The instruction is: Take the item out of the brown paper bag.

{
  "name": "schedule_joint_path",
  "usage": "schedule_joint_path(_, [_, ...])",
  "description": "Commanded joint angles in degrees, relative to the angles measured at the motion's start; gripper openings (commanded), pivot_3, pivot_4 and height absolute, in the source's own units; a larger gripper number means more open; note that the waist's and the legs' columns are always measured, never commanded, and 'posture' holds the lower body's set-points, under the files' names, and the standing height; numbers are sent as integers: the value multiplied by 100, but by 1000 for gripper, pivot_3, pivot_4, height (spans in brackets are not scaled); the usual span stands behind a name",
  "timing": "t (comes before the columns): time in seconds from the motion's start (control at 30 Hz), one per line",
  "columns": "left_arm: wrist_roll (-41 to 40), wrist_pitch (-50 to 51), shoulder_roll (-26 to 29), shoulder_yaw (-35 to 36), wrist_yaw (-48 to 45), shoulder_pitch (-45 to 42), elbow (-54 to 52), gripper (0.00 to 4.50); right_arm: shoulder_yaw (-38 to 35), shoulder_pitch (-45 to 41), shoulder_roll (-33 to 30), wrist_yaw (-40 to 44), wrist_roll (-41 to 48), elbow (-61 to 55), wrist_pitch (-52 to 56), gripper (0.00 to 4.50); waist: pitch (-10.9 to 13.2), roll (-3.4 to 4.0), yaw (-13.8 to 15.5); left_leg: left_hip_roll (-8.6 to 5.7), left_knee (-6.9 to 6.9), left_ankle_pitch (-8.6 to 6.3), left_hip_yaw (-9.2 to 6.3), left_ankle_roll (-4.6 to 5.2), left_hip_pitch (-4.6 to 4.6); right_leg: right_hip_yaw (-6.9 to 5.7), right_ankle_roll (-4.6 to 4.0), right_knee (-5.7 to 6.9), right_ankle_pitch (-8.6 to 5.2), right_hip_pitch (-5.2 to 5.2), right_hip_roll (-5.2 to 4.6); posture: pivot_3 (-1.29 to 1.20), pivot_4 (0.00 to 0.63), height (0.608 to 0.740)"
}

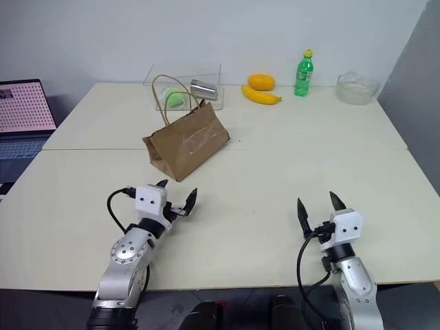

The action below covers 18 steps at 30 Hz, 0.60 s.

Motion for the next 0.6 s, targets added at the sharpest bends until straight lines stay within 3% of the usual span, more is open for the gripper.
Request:
schedule_joint_path(0.03, [-144, -253, -47, 85, -24, -33, -136, 4486, -43, -71, -28, 54, 84, -118, -80, 4500, 0, 0, 1, 0, 0, 0, 0, 0, 0, 0, 0, 0, 0, 0, 0, 0, 150, 740])
schedule_joint_path(0.6, [-240, 61, -42, -73, -189, -93, -205, 4486, 15, -61, -27, 139, 109, -190, 14, 4500, 0, 0, 0, 0, 0, 0, 1, 0, 0, 0, 0, -1, 0, 0, 0, 0, 150, 740])
